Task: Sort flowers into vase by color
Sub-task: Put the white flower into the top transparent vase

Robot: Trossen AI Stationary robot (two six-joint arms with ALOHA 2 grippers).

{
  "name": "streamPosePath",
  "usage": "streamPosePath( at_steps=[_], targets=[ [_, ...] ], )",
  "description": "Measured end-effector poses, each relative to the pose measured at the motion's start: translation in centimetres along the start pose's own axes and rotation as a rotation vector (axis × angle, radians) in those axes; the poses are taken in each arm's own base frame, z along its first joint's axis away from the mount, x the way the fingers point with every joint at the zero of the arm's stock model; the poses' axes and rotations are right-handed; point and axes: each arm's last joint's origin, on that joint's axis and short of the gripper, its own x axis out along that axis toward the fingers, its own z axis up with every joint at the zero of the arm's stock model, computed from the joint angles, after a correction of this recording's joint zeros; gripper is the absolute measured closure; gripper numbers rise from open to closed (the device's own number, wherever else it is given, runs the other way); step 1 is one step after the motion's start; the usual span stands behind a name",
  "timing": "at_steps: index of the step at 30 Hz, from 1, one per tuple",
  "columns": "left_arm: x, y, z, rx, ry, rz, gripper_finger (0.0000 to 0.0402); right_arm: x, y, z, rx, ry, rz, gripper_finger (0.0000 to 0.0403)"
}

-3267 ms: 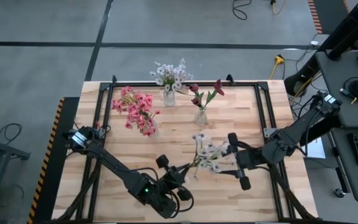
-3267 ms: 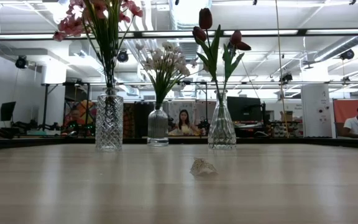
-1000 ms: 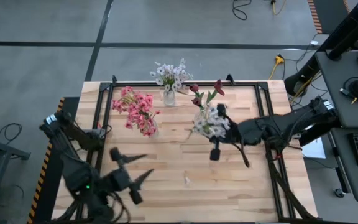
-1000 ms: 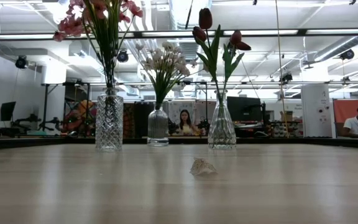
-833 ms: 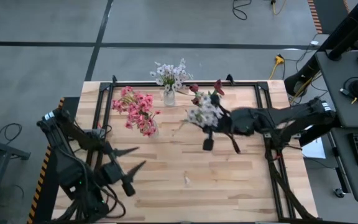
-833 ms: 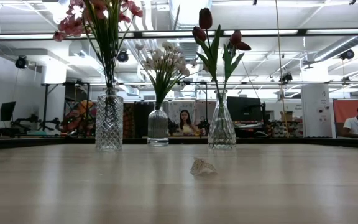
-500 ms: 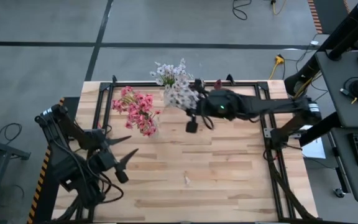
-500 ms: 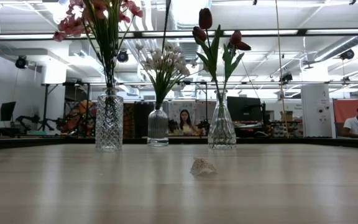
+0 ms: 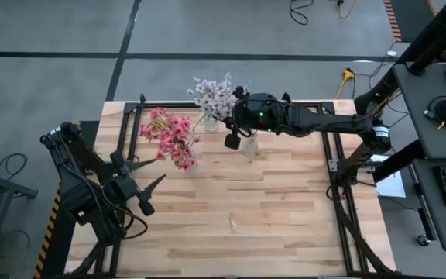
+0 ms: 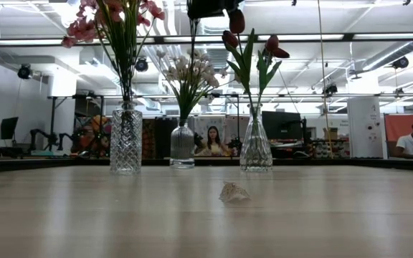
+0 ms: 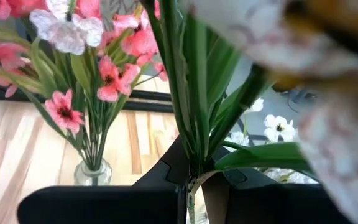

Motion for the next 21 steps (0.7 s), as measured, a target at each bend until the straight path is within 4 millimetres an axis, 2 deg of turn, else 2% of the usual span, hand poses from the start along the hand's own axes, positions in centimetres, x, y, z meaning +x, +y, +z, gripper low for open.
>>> streamPosePath(
  at_steps=[5, 10, 16, 21],
  targets=[
    [-0.1, 1.4, 0.3, -0.02, -0.031, 0.013, 0.019, -0.9, -0.2, 0.7, -0.012, -0.013, 0.002, 0.0385],
    [-0.6, 4.6, 3.7, -0.034, -0.102, 0.06, 0.019, -3.1, -0.9, 2.2, -0.012, -0.021, 0.003, 0.0385],
    [-0.1, 10.9, 7.8, -0.059, -0.067, 0.138, 0.0197, -5.2, -1.6, 3.3, -0.012, -0.004, 0.008, 0.0385],
    [0.2, 17.5, 8.8, -0.129, 0.023, 0.174, 0.0211, -6.5, -1.8, 3.8, 0.005, -0.035, 0.04, 0.0385]
  ],
)
